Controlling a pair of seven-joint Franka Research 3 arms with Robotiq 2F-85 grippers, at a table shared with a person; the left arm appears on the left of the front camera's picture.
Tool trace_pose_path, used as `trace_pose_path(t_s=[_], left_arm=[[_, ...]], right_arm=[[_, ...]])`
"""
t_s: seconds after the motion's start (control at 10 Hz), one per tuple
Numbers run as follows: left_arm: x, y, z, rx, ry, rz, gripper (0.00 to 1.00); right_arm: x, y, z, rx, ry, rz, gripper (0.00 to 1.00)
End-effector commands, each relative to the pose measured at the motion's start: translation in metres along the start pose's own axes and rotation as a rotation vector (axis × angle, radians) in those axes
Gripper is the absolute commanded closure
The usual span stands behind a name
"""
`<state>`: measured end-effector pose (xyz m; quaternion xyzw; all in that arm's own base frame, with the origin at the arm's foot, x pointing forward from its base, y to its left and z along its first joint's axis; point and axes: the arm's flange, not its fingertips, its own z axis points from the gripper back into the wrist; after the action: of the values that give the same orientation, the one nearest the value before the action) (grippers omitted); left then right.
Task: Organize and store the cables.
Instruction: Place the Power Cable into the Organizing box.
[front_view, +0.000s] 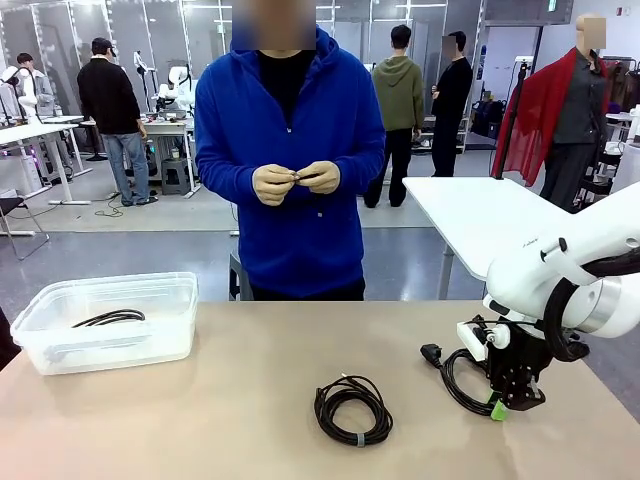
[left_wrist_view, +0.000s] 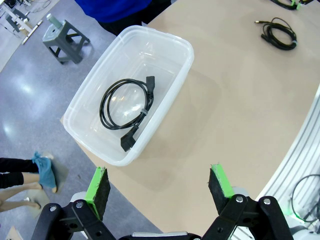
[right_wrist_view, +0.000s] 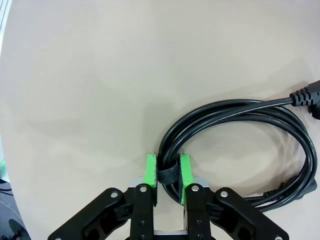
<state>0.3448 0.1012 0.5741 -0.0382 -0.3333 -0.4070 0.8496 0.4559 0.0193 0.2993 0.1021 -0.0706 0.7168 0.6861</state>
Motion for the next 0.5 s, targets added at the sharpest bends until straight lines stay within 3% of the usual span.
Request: trace_pose_path(t_s=[0.0, 0.1, 0.2, 0.3, 0.4], left_arm=[[0.001, -0.002, 0.001, 0.012, 0.010, 0.010, 0.00], [0.001, -0.002, 0.001, 0.012, 0.010, 0.010, 0.00], [0.001, -0.002, 0.001, 0.012, 0.010, 0.010, 0.00], [0.001, -0.002, 0.001, 0.012, 0.010, 0.010, 0.00], [0.001, -0.002, 0.001, 0.012, 0.010, 0.010, 0.00]], right_arm=[[-0.001, 0.001, -0.002, 0.001, 0.020, 0.020, 1.00], [0.001, 0.001, 0.000, -0.002, 0.025, 0.021, 0.94], [0.005, 0.003, 0.005, 0.017, 0.009, 0.027, 1.00], [0.011, 0.004, 0.014, 0.028, 0.017, 0.012, 0.96], [0.020, 0.005, 0.026, 0.021, 0.062, -0.025, 1.00]])
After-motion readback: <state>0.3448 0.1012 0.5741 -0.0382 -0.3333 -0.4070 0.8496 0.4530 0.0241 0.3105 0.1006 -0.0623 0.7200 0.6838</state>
